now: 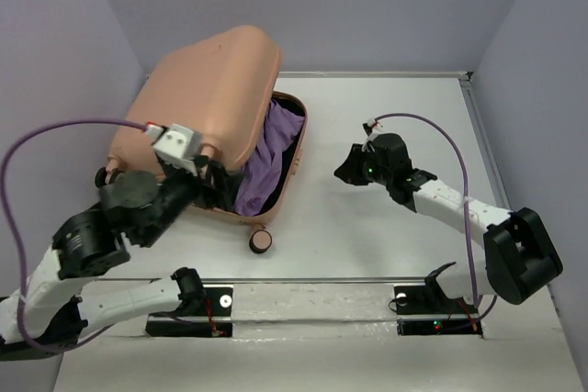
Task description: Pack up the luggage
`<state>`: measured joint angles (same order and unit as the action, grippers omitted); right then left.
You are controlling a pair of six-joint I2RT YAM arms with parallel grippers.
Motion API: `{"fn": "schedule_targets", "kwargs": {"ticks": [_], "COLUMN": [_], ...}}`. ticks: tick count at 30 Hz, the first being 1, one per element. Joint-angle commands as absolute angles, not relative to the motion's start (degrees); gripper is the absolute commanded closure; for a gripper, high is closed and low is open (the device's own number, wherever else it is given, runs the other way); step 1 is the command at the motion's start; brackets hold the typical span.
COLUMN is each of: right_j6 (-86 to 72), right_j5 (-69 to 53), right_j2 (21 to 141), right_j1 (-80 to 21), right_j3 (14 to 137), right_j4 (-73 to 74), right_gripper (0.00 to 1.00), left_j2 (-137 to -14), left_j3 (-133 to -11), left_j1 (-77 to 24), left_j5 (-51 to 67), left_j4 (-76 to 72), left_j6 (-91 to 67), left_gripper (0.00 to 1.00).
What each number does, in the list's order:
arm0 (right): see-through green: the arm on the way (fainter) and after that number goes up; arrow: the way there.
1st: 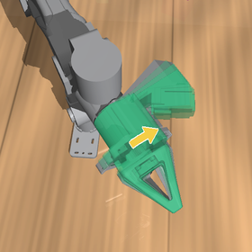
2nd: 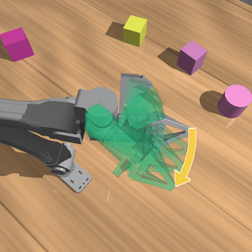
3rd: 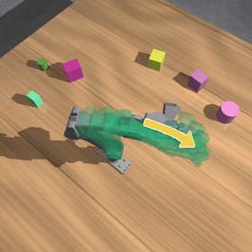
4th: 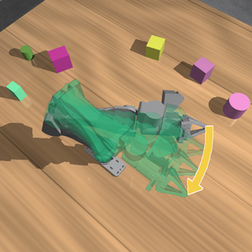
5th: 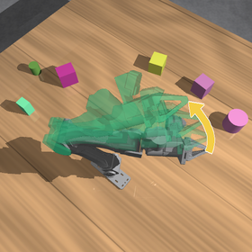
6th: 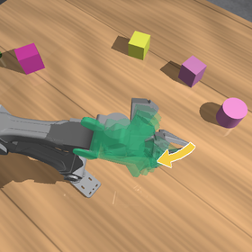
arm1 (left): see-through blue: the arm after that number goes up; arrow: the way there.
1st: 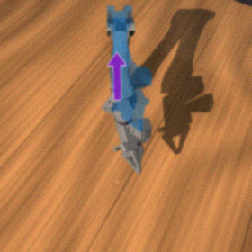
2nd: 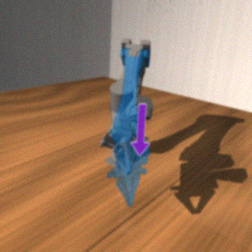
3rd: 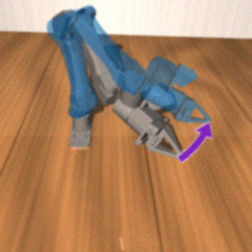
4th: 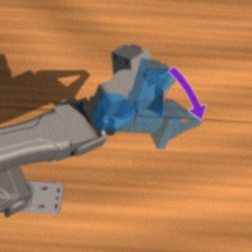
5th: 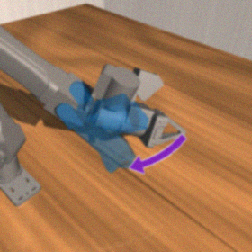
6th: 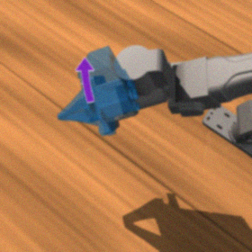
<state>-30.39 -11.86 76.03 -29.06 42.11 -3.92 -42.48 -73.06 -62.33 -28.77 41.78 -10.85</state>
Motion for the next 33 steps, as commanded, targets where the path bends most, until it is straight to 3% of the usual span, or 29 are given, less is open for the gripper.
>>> {"fn": "schedule_targets", "kwargs": {"ticks": [1, 7, 12, 15, 16, 17, 18, 22, 28, 33], "right_j6": [-30.3, -30.1, -29.8, -29.7, -29.5, -29.4, -29.3, -28.4, -27.6, -27.1], "right_j5": [-9.4, -8.9, -8.9, -9.3, -9.8, -9.9, -10.1, -10.5, -11.8, -12.9], "right_j2": [78.3, 78.8, 79.0, 80.0, 80.6, 80.8, 80.9, 80.2, 79.4, 78.8], "right_j1": [-29.4, -29.4, -29.4, -29.4, -29.4, -29.4, -29.4, -30.1, -31.6, -32.2], "right_j3": [46.1, 46.9, 47.1, 47.4, 47.6, 47.8, 47.9, 47.4, 46.0, 44.9], "right_j4": [-4.5, -4.4, -4.1, -4.1, -4.1, -4.1, -4.1, -4.3, -4.6, -5.3], "right_gripper": [0.77, 0.78, 0.79, 0.86, 0.93, 0.93, 0.93, 0.93, 0.93, 0.93], "left_j2": [-38.6, -40.8, -51.2, -59.0, -62.8, -64.7, -66.8, -76.8, -88.7, -96.1], "left_j3": [-79.3, -82.9, -89.5, -94.3, -95.6, -95.7, -95.8, -99.7, -106.1, -103.9], "left_j1": [-61.8, -61.9, -61.5, -51.2, -38.0, -31.4, -26.1, -11.3, 3.9, 14.3], "left_j5": [-25.4, -25.5, -51.4, -47.2, -33.4, -27.0, -22.6, -13.1, -10.1, -10.6], "left_j4": [33.7, 27.3, 27.9, 28.8, 29.2, 29.1, 29.0, 30.1, 30.8, 30.2], "left_j6": [-9.5, -6.4, -7.1, -7.3, -8.2, -9.5, -10.6, -14.3, -17.3, -18.1], "left_gripper": [0.05, 0.04, 0.07, 0.21, 0.41, 0.51, 0.69, 0.94, 0.94, 0.94]}}
